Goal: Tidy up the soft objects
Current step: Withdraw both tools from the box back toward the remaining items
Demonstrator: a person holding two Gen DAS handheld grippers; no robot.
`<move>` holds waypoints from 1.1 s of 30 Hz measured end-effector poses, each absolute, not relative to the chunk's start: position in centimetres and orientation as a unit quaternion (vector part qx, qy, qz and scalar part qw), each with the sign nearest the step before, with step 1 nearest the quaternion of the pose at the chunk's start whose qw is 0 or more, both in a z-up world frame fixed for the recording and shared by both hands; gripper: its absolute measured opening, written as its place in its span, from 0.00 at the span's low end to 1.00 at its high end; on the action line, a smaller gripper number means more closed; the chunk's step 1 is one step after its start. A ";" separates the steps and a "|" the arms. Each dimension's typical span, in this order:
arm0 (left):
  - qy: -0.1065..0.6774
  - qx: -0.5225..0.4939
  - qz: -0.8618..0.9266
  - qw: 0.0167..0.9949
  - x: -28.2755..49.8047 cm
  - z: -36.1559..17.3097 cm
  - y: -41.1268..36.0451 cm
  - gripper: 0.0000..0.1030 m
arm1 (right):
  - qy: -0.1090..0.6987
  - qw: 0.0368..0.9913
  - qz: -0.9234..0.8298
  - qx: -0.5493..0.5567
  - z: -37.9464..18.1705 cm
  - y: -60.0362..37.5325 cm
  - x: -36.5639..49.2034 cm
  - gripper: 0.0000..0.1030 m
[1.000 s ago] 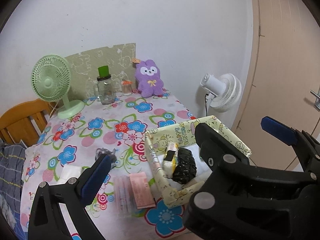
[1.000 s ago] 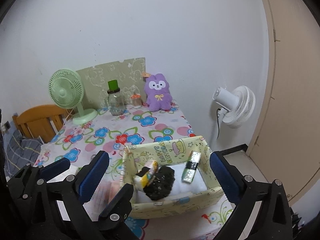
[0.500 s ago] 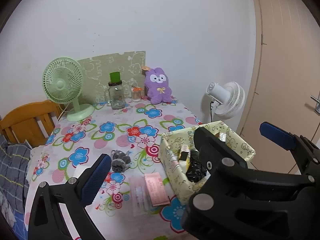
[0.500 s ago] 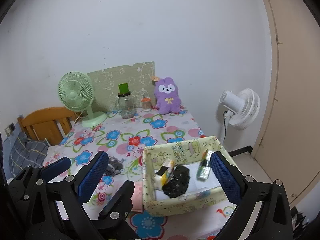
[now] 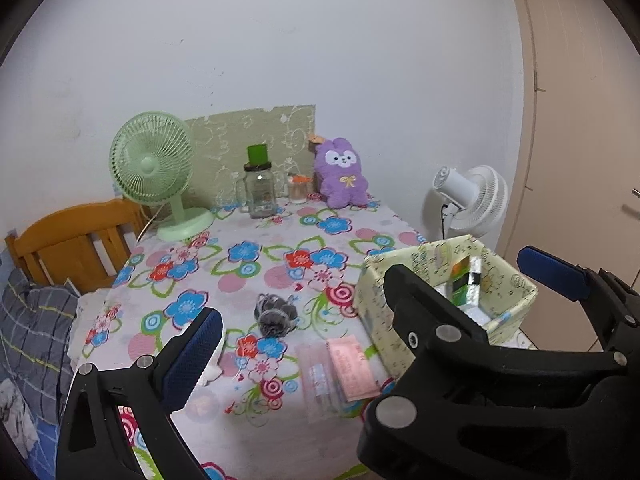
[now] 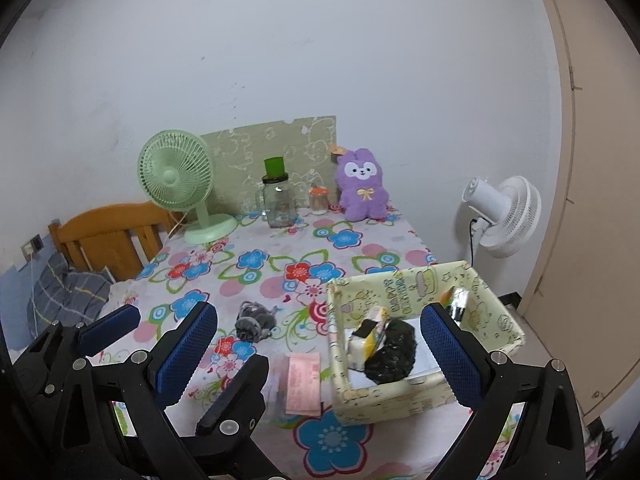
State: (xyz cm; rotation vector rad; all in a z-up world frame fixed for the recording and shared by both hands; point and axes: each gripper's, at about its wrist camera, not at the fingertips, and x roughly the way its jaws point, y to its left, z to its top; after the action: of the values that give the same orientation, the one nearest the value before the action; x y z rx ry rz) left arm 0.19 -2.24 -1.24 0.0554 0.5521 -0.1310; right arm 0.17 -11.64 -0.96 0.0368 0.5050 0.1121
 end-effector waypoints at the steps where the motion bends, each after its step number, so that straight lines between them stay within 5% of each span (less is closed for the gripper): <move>1: 0.275 0.025 -0.063 0.959 0.2 -1.5 -2.0 0.99 | 0.253 0.966 0.058 0.016 -1.3 -11.2 0.2 1.00; 11: 0.295 0.015 -0.036 0.955 0.6 -4.4 0.6 0.93 | 0.271 0.959 0.080 0.011 -4.4 -8.6 0.9 0.95; 27: 0.357 -0.007 -0.020 0.934 2.0 -9.2 3.5 0.80 | 0.337 0.936 0.101 0.001 -9.2 -5.7 2.8 0.69; 33: 0.369 0.000 -0.009 0.929 2.8 -10.3 4.5 0.78 | 0.361 0.927 0.105 0.004 -10.8 -4.7 3.9 0.68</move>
State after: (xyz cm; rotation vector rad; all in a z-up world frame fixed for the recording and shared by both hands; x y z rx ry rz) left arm 2.84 4.47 -10.29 0.0004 0.7556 -0.0187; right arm 3.89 -4.73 -10.83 0.0081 0.7391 0.2155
